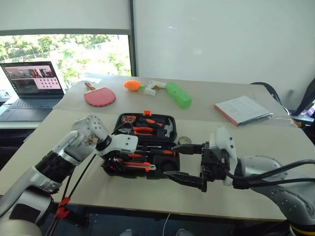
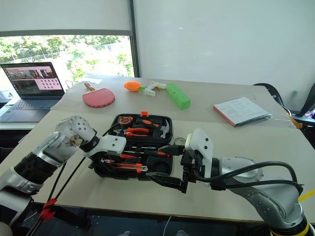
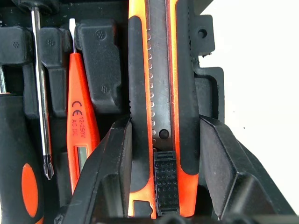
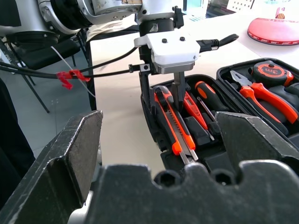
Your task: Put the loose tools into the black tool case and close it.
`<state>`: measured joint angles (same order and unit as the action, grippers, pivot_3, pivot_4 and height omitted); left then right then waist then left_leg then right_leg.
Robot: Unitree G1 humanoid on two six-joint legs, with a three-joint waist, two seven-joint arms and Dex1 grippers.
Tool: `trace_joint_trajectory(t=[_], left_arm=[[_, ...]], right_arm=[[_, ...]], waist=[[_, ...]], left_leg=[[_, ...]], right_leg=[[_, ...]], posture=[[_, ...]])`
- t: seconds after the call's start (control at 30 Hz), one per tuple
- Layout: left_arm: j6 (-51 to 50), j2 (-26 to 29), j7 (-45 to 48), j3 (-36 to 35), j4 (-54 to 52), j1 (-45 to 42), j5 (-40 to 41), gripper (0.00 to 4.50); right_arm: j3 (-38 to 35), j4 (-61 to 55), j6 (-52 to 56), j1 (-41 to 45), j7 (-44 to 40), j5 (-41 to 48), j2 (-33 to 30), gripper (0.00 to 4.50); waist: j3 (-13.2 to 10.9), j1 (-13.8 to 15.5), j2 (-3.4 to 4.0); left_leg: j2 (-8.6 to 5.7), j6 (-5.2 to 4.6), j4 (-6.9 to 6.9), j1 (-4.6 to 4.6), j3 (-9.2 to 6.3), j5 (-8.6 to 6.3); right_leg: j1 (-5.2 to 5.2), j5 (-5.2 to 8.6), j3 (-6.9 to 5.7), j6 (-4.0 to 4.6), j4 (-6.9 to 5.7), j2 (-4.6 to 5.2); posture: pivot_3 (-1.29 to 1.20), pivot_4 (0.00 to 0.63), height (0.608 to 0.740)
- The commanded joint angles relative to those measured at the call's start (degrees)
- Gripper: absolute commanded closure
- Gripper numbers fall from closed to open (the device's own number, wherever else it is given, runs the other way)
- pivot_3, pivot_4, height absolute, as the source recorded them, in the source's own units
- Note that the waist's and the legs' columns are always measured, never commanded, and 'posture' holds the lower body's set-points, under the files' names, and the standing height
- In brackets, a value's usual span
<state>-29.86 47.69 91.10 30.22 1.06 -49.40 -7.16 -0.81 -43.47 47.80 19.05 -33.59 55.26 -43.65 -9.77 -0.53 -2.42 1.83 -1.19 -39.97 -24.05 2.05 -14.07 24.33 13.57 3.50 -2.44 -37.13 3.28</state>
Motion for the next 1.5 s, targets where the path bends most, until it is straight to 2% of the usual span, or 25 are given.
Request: trace_joint_trajectory(t=[0.03, 0.07, 0.13, 0.23, 0.3, 0.33, 0.4, 0.5, 0.6, 0.77, 0.9, 0.93, 1.13, 1.4, 1.5], left_arm=[[-0.45, -1.31, -0.82, 1.29, 0.96, -0.38, -1.26, 2.88], [-0.71, -1.44, -0.79, 1.24, 1.06, -0.42, -1.29, 2.88], [-0.81, -1.56, -1.02, 0.75, 1.43, -0.59, -1.25, 1.88], [-1.91, -0.76, 0.49, -0.64, 1.0, -1.14, 0.41, 0.96], [-4.18, 0.73, 1.31, -1.67, -0.15, -2.24, 4.62, 0.2], [-5.26, 1.66, 1.39, -2.05, -0.64, -3.15, 7.15, 0.04], [-5.74, 2.89, 1.4, -2.57, -0.51, -4.54, 9.76, 0.04], [-3.59, 3.07, 1.4, -2.64, 1.22, -5.13, 9.04, 0.04], [-1.72, 2.97, 1.4, -2.04, 1.94, -4.68, 8.46, 0.85], [2.27, 2.35, 0.4, -0.85, 3.96, -3.27, 5.78, 2.9], [4.36, 2.45, 0.51, -0.8, 5.08, -2.74, 4.46, 4.29], [4.47, 2.5, 0.77, -0.9, 5.17, -2.65, 4.31, 4.47], [6.25, 3.76, 1.4, -0.02, 4.83, -1.98, 2.94, 4.47], [8.98, 2.29, -0.2, 1.45, 3.27, 1.35, -0.44, 4.47], [9.56, 1.75, -1.06, 1.89, 2.47, 2.81, -1.63, 4.47]], right_arm=[[-1.26, -1.69, -0.36, 0.39, 0.34, 0.65, -0.29, 0.0], [-1.26, -1.69, -0.37, 0.35, 0.35, 0.63, -0.3, 0.0], [-1.29, -1.72, -0.36, 0.28, 0.43, 0.71, -0.27, 0.0], [-1.17, -1.76, -0.38, 0.15, 0.46, 0.72, -0.19, 0.0], [-1.0, -1.72, -0.43, 0.05, 0.4, 0.64, -0.08, 0.0], [-0.91, -1.68, -0.48, -0.01, 0.34, 0.57, -0.04, 0.0], [-0.75, -1.5, -0.6, -0.03, 0.2, 0.39, 0.05, 0.0], [-0.52, -1.13, -0.78, 0.08, -0.09, 0.04, 0.16, 0.0], [-0.39, -0.97, -0.83, 0.22, -0.2, -0.07, 0.27, 0.0], [-0.37, -0.96, -0.73, 0.33, -0.1, -0.02, 0.32, 0.0], [-0.61, -1.28, -0.54, -0.03, 0.15, 0.29, 0.19, 0.0], [-0.67, -1.39, -0.5, -0.15, 0.21, 0.36, 0.16, 0.0], [-0.92, -1.62, -0.49, -0.57, 0.27, 0.52, -0.04, 0.0], [-0.73, -1.59, -0.47, -0.72, 0.3, 0.32, -0.04, 0.0], [-0.72, -1.67, -0.47, -0.76, 0.33, 0.31, -0.05, 0.0]], waist=[[0.01, 0.17, 0.02], [0.02, 0.24, 0.04], [0.04, 0.29, 0.06], [0.04, 0.16, 0.06], [0.04, -0.08, 0.07], [0.04, -0.16, 0.07], [0.04, -0.32, 0.08], [0.04, -0.25, 0.08], [0.04, -0.2, 0.08], [0.04, -0.19, 0.08], [0.04, -0.2, 0.08], [0.04, -0.21, 0.08], [0.04, -0.2, 0.08], [0.05, -0.32, 0.09], [0.17, -0.24, 0.31]], left_leg=[[0.0, 0.0, 0.0, 0.0, 0.0, 0.0], [-0.01, 0.0, -0.02, 0.01, 0.0, 0.0], [-0.01, 0.0, -0.03, 0.03, 0.0, 0.0], [0.0, 0.0, -0.02, 0.05, 0.0, 0.0], [0.01, 0.0, 0.01, 0.05, 0.01, 0.0], [0.03, 0.0, 0.01, 0.01, -0.01, 0.0], [0.05, 0.0, 0.02, -0.01, -0.05, 0.0], [0.04, 0.0, 0.01, -0.01, -0.17, 0.0], [0.01, 0.0, 0.0, -0.01, -0.14, 0.0], [0.01, 0.0, 0.0, -0.02, -0.11, 0.0], [0.01, 0.0, 0.01, -0.02, -0.04, 0.0], [0.02, 0.0, 0.01, -0.02, -0.04, 0.0], [0.02, 0.0, 0.0, -0.03, -0.03, 0.0], [0.04, 0.0, 0.01, -0.01, -0.04, 0.0], [0.03, 0.0, 0.04, 0.09, -0.02, 0.0]], right_leg=[[-0.01, 0.0, 0.0, 0.0, 0.0, 0.0], [-0.03, 0.0, 0.0, -0.01, 0.0, 0.01], [-0.05, 0.0, 0.0, -0.01, 0.0, 0.01], [-0.05, 0.0, 0.0, -0.01, 0.0, 0.0], [-0.02, 0.0, 0.01, 0.0, 0.0, -0.01], [0.02, 0.0, 0.01, 0.0, 0.0, -0.02], [0.04, 0.0, 0.01, 0.01, -0.01, -0.03], [0.05, 0.0, 0.01, 0.01, -0.01, -0.03], [0.03, 0.0, 0.01, 0.0, 0.0, -0.01], [0.03, 0.0, 0.0, 0.0, 0.01, -0.02], [0.04, 0.01, 0.0, 0.0, 0.01, -0.02], [0.04, 0.0, 0.0, 0.0, 0.01, -0.02], [0.04, 0.0, 0.0, 0.01, 0.01, -0.02], [0.04, 0.0, 0.01, 0.01, 0.0, -0.04], [-0.05, 0.01, 0.03, 0.01, 0.02, -0.02]], posture=[[0.0, 0.15, 0.738], [0.0, 0.15, 0.738], [0.0, 0.15, 0.738], [0.0, 0.15, 0.738], [0.0, 0.15, 0.738], [0.0, 0.15, 0.738], [0.0, 0.15, 0.738], [0.0, 0.15, 0.738], [0.0, 0.15, 0.738], [0.0, 0.15, 0.738], [0.0, 0.15, 0.738], [0.0, 0.15, 0.738], [0.0, 0.15, 0.738], [0.0, 0.15, 0.738], [0.0, 0.15, 0.738]])
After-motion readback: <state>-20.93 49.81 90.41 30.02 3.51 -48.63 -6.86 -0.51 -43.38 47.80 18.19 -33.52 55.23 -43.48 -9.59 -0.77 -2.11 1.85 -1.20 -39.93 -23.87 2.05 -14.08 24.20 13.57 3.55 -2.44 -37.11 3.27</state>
